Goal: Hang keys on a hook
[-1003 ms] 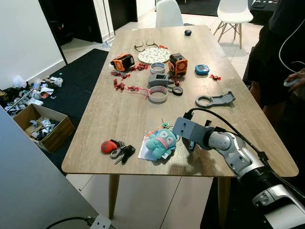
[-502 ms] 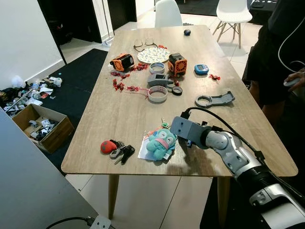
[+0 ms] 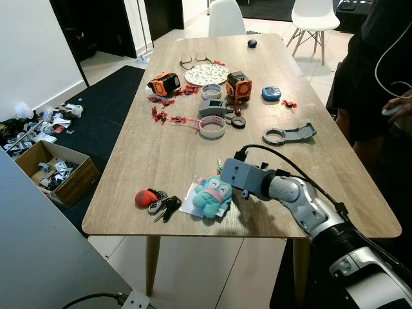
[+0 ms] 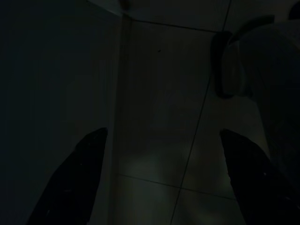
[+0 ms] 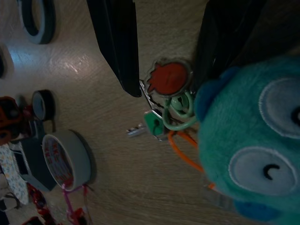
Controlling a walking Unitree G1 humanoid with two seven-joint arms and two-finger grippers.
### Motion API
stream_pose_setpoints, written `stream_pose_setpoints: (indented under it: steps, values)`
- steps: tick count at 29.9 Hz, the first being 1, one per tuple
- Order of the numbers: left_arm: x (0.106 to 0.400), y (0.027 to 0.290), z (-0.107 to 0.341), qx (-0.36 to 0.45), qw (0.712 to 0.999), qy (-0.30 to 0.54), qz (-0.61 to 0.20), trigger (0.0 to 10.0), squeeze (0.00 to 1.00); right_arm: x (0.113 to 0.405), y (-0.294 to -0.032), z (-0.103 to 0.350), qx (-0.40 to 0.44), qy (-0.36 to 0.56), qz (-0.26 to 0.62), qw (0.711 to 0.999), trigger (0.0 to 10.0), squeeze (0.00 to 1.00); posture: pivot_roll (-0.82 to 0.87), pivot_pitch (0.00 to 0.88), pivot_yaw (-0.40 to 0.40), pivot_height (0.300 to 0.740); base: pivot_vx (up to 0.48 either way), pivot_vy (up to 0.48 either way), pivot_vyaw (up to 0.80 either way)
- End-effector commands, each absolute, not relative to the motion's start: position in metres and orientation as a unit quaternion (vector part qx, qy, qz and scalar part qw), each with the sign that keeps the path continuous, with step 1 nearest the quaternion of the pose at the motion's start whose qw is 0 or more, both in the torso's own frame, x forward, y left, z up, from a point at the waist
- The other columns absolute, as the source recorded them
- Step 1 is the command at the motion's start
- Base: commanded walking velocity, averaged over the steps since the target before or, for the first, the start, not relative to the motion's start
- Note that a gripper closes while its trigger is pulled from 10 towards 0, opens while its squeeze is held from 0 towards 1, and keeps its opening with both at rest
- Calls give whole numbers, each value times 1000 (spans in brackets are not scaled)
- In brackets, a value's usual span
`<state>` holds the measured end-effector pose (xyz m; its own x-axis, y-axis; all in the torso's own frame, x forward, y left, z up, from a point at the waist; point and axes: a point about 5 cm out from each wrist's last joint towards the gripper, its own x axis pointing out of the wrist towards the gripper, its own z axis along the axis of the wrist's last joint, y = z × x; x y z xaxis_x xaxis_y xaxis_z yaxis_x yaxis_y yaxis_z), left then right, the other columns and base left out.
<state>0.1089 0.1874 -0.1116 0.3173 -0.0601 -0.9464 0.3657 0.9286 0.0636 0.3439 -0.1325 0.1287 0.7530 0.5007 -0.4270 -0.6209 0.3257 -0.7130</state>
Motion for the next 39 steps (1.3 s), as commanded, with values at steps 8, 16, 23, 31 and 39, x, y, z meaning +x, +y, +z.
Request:
stream_pose_setpoints:
  steps: [8,16,23,31,39]
  values:
    - [104,186,-113,129,798,574,-134,10000,0,348,-137,133,-476,56,330,813,8000,0,-108,77,53,740,0,0,0]
    - [104,185,-113,129,798,573,-134,10000,0,348,-137,133,-476,51,331,813,0,0,-110,75,52,740,0,0,0]
    - [106,184,-113,129,799,572,-136,10000,0,349,-137,135,-478,45,330,813,0,0,-114,70,47,740,0,0,0]
    - [105,184,-113,127,799,572,-136,10000,0,348,-135,135,-476,42,334,812,0,0,-113,70,47,740,0,0,0]
    - [105,185,-113,128,799,572,-136,10000,0,344,-132,132,-447,53,350,821,10000,1000,-112,70,49,740,0,0,0]
